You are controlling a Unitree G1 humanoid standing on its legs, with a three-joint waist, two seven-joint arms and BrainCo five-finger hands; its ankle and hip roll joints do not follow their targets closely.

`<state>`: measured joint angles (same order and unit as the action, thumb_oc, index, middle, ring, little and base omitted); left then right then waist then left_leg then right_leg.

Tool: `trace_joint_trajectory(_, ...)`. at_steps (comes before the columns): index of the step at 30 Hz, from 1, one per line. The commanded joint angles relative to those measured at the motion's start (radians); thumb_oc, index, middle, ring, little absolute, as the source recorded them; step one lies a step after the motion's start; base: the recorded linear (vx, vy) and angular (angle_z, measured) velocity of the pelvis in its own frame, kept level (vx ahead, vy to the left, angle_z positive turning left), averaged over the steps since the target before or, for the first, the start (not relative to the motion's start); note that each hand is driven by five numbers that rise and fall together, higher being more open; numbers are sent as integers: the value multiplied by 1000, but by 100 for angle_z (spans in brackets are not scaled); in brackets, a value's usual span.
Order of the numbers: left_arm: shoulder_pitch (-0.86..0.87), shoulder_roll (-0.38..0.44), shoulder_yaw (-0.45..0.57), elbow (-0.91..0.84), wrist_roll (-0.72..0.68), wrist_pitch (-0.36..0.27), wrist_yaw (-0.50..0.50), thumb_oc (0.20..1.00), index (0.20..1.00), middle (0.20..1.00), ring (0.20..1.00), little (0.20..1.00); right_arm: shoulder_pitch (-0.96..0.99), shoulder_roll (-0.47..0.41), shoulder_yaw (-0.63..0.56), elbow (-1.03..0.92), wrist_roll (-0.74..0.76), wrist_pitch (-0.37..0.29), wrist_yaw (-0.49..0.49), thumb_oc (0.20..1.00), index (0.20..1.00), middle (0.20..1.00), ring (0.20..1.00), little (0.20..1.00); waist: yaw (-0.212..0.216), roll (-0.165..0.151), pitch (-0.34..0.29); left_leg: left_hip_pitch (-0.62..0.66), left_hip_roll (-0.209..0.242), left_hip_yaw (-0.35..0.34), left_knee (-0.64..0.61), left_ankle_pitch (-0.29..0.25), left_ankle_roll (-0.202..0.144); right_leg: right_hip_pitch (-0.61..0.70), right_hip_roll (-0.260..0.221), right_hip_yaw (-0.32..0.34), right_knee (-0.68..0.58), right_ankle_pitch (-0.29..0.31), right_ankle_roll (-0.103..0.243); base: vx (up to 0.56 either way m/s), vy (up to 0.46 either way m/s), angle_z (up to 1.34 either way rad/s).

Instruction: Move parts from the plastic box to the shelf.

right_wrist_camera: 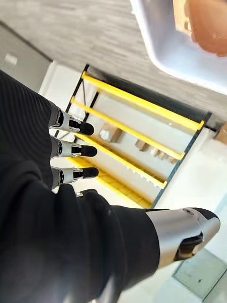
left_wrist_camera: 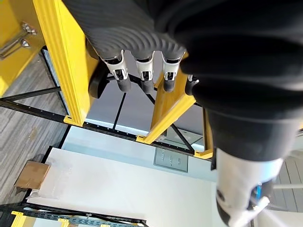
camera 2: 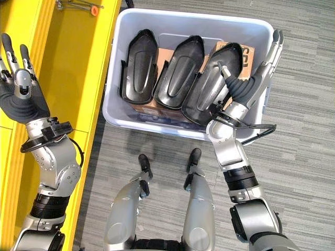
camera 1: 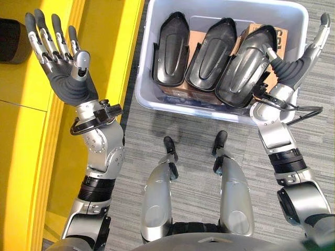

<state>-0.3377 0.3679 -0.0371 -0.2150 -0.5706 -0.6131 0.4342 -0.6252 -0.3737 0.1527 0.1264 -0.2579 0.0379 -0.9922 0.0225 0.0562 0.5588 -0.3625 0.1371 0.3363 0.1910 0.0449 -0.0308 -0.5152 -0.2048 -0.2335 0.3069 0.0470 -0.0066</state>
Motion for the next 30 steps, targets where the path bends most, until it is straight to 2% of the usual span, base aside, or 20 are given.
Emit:
trace_joint_trajectory(1, 23, 28, 18, -133, 1, -44, 6, 1000, 1000, 1000, 1000, 1000, -9, -20, 4, -54, 13, -9, -33, 1000, 1000, 1000, 1000, 1000, -12, 25, -39, -29, -5, -99, 17, -66, -8, 30, -27, 71, 57, -130, 75, 19, 115, -10)
trace_joint_trajectory(4, -30, 40, 8, -91, 12, -49, 62, 1000, 1000, 1000, 1000, 1000, -16, -25, 39, -70, 51, 25, 24, 1000, 1000, 1000, 1000, 1000, -34, 27, -39, -35, -1, -81, 24, -62, -11, 10, -29, 84, 67, -127, 73, 12, 126, -9)
trace_joint_trajectory(5, -69, 53, 11, -60, 8, -36, 93, 1000, 1000, 1000, 1000, 1000, -26, -27, 67, -75, 103, 64, 42, 1000, 1000, 1000, 1000, 1000, -45, 26, -39, -37, 5, -69, 28, -59, -17, 2, -33, 88, 72, -124, 74, 14, 106, -17)
trace_joint_trajectory(8, -115, 69, 7, -12, 11, -33, 121, 1000, 1000, 1000, 1000, 1000, -30, -20, 87, -41, 196, 96, 18, 1000, 1000, 1000, 1000, 1000, -52, 22, -39, -41, 11, -63, 31, -56, -24, -4, -38, 87, 75, -119, 79, 7, 45, -20)
trace_joint_trajectory(13, -158, 53, -17, 39, -1, -57, 152, 1000, 1000, 1000, 1000, 1000, -5, 9, 115, 22, 282, 51, 56, 1000, 1000, 1000, 1000, 1000, -66, 15, -39, -61, 19, -60, 41, -56, -28, -23, -38, 90, 79, -117, 80, 1, 3, -2)
trace_joint_trajectory(15, -167, 47, -29, 53, 25, -65, 182, 1000, 1000, 1000, 1000, 1000, -3, 17, 128, 42, 291, 54, 69, 1000, 1000, 1000, 1000, 1000, -67, 14, -39, -53, 18, -71, 46, -71, -37, -14, -39, 97, 85, -133, 86, 26, 26, -2)
trace_joint_trajectory(16, -170, 48, -28, 53, 27, -66, 184, 1000, 1000, 1000, 1000, 1000, -6, 17, 127, 41, 291, 53, 69, 1000, 1000, 1000, 1000, 1000, -68, 14, -39, -69, 21, -59, 44, -54, -29, -29, -38, 90, 82, -116, 78, 62, 36, -5)
trace_joint_trajectory(18, -171, 44, -39, 66, 48, -75, 200, 1000, 1000, 1000, 1000, 1000, -1, 22, 145, 63, 343, 73, 65, 1000, 1000, 1000, 1000, 1000, -68, 12, -39, -58, 17, -73, 50, -73, -38, -17, -39, 97, 88, -135, 85, 31, 27, -4)
trace_joint_trajectory(21, -177, 45, -51, 86, 25, -80, 167, 1000, 1000, 1000, 1000, 1000, 2, 27, 160, 107, 373, 46, 77, 1000, 1000, 1000, 1000, 1000, -66, 11, -39, -75, 18, -77, 57, -72, -38, -27, -38, 95, 90, -133, 86, 0, 0, 0)
trace_joint_trajectory(24, -179, 41, -58, 91, 38, -85, 176, 1000, 1000, 1000, 1000, 1000, 1, 30, 167, 124, 363, 35, 86, 1000, 1000, 1000, 1000, 1000, -66, 10, -39, -80, 18, -77, 59, -72, -37, -31, -37, 95, 91, -132, 85, 0, 0, 0)
trace_joint_trajectory(28, -186, 39, -69, 110, 51, -97, 192, 1000, 1000, 1000, 1000, 1000, -10, 29, 178, 161, 388, 51, 97, 1000, 1000, 1000, 1000, 1000, -63, 10, -39, -92, 16, -82, 66, -73, -36, -39, -37, 94, 94, -131, 85, 0, 0, 0)
trace_joint_trajectory(30, -190, 37, -75, 123, 32, -108, 176, 1000, 1000, 1000, 1000, 1000, -24, 22, 188, 186, 337, 77, 129, 1000, 1000, 1000, 1000, 1000, -60, 10, -39, -99, 16, -84, 71, -74, -36, -44, -36, 94, 97, -132, 84, 0, 0, 0)
